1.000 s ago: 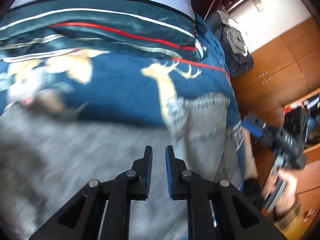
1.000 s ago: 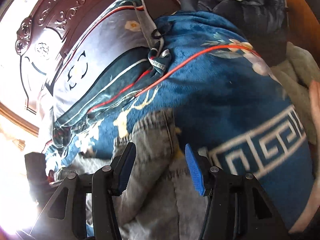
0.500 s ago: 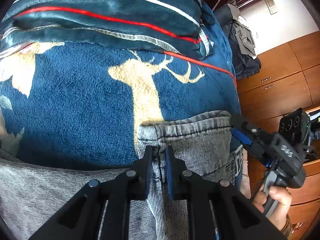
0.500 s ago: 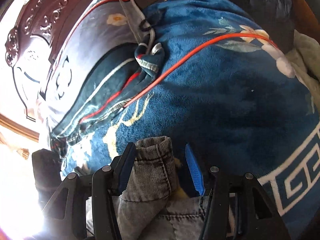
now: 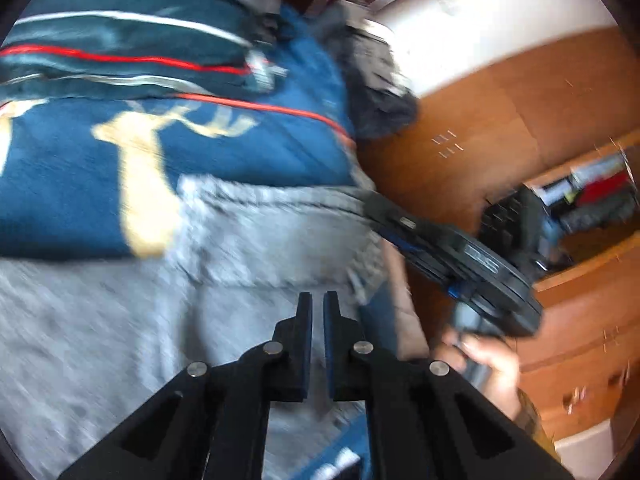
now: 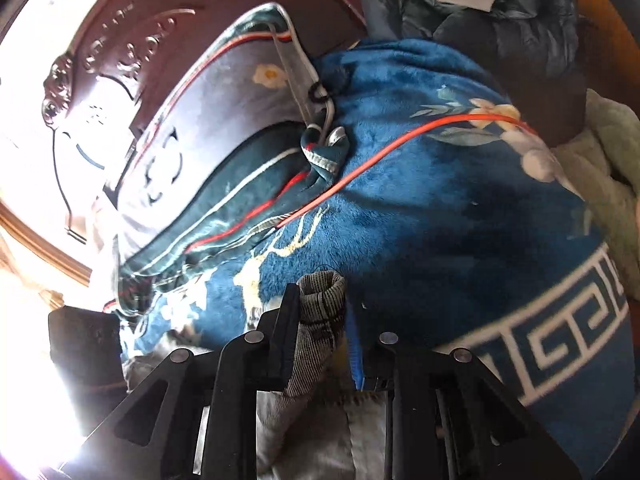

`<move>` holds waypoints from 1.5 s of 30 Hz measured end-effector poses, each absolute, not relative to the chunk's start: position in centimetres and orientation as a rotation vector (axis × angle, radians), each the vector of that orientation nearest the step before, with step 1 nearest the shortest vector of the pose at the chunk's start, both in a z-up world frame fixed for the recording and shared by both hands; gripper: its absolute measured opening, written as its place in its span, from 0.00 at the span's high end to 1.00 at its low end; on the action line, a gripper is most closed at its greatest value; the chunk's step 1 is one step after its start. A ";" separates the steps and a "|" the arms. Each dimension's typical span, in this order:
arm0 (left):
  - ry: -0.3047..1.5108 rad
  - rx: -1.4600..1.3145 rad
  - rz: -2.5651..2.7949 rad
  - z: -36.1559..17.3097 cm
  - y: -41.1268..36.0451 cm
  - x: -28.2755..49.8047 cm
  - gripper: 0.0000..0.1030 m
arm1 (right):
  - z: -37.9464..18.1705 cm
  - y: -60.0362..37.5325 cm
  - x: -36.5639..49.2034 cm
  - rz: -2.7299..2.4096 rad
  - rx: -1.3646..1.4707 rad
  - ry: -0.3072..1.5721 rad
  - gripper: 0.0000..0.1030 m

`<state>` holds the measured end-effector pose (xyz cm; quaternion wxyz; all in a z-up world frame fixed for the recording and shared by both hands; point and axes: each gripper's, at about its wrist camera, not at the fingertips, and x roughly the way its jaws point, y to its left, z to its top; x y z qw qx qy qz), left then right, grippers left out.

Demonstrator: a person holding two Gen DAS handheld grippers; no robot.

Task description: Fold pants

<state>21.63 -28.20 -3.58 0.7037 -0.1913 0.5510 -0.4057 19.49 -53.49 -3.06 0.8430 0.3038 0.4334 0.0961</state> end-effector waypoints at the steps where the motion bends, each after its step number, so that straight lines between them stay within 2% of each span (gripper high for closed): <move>1: 1.215 -0.400 -0.923 -3.1 -28.6 20.6 0.93 | -3.1 -53.9 18.9 0.205 0.640 0.911 0.80; 4: 1.180 -0.339 -0.896 -2.3 -28.5 19.3 0.93 | -4.1 -54.6 17.4 0.185 0.638 0.937 0.80; 8: 1.169 -0.366 -0.680 -2.9 -25.6 21.9 0.92 | -4.7 -53.9 17.0 0.156 0.597 0.955 0.80; 10: 1.184 -0.397 -0.611 -3.6 -24.4 23.7 0.86 | -4.9 -53.8 17.2 0.154 0.617 0.941 0.80; 12: 1.210 -0.403 -0.580 -4.5 -24.1 25.3 0.71 | -5.1 -53.9 17.4 0.156 0.632 0.932 0.80; 14: 1.223 -0.390 -0.581 -5.3 -25.0 26.6 0.66 | -5.4 -54.1 17.2 0.156 0.652 0.922 0.80; 17: 1.263 -0.366 -0.616 -7.0 -27.2 27.8 0.53 | -6.0 -54.5 16.7 0.150 0.684 0.902 0.80; 18: 1.283 -0.349 -0.620 -7.7 -28.1 28.2 0.51 | -6.4 -54.6 16.5 0.146 0.693 0.902 0.80; 22: 1.299 -0.277 -0.609 -9.2 -30.2 28.7 0.54 | -7.3 -55.0 16.6 0.142 0.714 0.914 0.80; 23: 1.285 -0.262 -0.607 -9.2 -30.4 28.7 0.64 | -7.2 -55.0 16.6 0.144 0.713 0.914 0.80; 24: 1.265 -0.257 -0.619 -9.0 -30.5 28.5 0.82 | -7.2 -55.0 16.7 0.145 0.706 0.912 0.80; 32: 1.055 -0.344 -0.850 -2.0 -29.5 23.0 0.84 | -5.8 -54.5 17.2 0.185 0.689 0.868 0.80; 35: 1.068 -0.321 -0.972 -1.1 -31.4 19.7 0.84 | -5.6 -55.0 17.2 0.194 0.713 0.883 0.68; 37: 1.125 -0.285 -1.043 -1.9 -33.4 17.4 0.84 | -5.7 -56.2 16.6 0.127 0.722 0.900 0.41; 40: 1.192 -0.210 -1.083 -3.9 -35.8 14.4 0.83 | -5.2 -58.5 14.9 0.049 0.774 0.883 0.39; 43: 1.246 -0.253 -1.077 -5.4 -36.2 12.9 0.83 | -4.3 -59.9 13.1 0.041 0.815 0.872 0.39; 45: 1.247 -0.282 -1.069 -5.5 -35.6 12.5 0.79 | -3.9 -59.9 12.4 0.049 0.800 0.903 0.39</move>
